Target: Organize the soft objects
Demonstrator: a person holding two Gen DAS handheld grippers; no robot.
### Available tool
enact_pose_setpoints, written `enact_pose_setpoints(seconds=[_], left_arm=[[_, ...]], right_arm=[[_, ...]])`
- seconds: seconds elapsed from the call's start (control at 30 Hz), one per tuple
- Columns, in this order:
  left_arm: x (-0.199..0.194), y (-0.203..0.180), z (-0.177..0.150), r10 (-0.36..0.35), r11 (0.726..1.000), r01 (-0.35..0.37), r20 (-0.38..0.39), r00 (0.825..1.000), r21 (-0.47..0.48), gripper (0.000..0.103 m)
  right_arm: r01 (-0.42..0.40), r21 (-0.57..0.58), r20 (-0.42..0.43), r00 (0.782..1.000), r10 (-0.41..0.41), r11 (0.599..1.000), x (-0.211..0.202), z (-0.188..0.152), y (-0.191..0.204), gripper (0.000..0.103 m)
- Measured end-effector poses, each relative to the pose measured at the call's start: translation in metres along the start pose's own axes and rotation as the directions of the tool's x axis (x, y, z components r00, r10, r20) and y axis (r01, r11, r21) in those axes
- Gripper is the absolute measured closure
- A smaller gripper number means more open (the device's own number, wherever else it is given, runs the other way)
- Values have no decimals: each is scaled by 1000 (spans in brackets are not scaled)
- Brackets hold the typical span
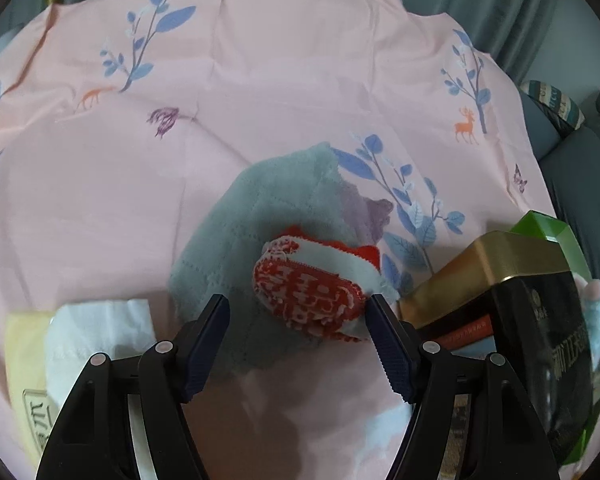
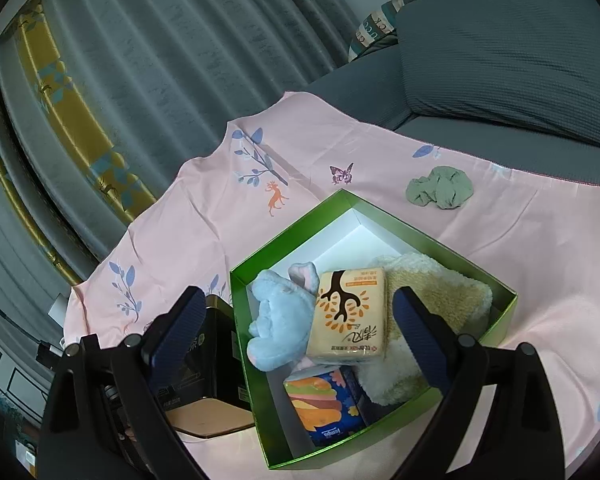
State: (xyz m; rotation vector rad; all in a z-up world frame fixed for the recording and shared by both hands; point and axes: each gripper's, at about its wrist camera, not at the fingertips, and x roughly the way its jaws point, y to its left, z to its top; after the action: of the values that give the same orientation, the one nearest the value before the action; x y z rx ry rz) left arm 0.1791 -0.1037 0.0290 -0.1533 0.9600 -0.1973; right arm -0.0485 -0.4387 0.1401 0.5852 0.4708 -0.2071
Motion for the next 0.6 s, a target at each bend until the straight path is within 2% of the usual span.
enact_pose_setpoints(seconds=[0.07, 0.1, 0.17, 0.37, 0.47, 0.6], left_arm=[[1, 0, 1, -62, 998, 62, -3, 998, -15, 65], [1, 1, 1, -84, 996, 83, -12, 996, -31, 69], [-4, -3, -1, -57, 998, 57, -4, 998, -7, 74], [-55, -3, -22, -18, 1000, 18, 72, 997, 7, 82], [-90, 3, -44, -96, 995, 95, 90, 991, 10, 82], [-128, 8, -79, -123, 992, 120, 104, 987, 36, 82]], right_arm=[[12, -1, -3, 1000, -12, 1000, 1, 0, 0, 9], [17, -2, -5, 1000, -17, 1000, 2, -1, 0, 9], [21, -4, -11, 1000, -21, 1000, 3, -2, 1, 9], [-5, -10, -19, 1000, 5, 1000, -1, -6, 8, 9], [-33, -26, -31, 999, 32, 999, -6, -11, 16, 8], [-70, -63, -74, 995, 66, 996, -11, -22, 30, 8]])
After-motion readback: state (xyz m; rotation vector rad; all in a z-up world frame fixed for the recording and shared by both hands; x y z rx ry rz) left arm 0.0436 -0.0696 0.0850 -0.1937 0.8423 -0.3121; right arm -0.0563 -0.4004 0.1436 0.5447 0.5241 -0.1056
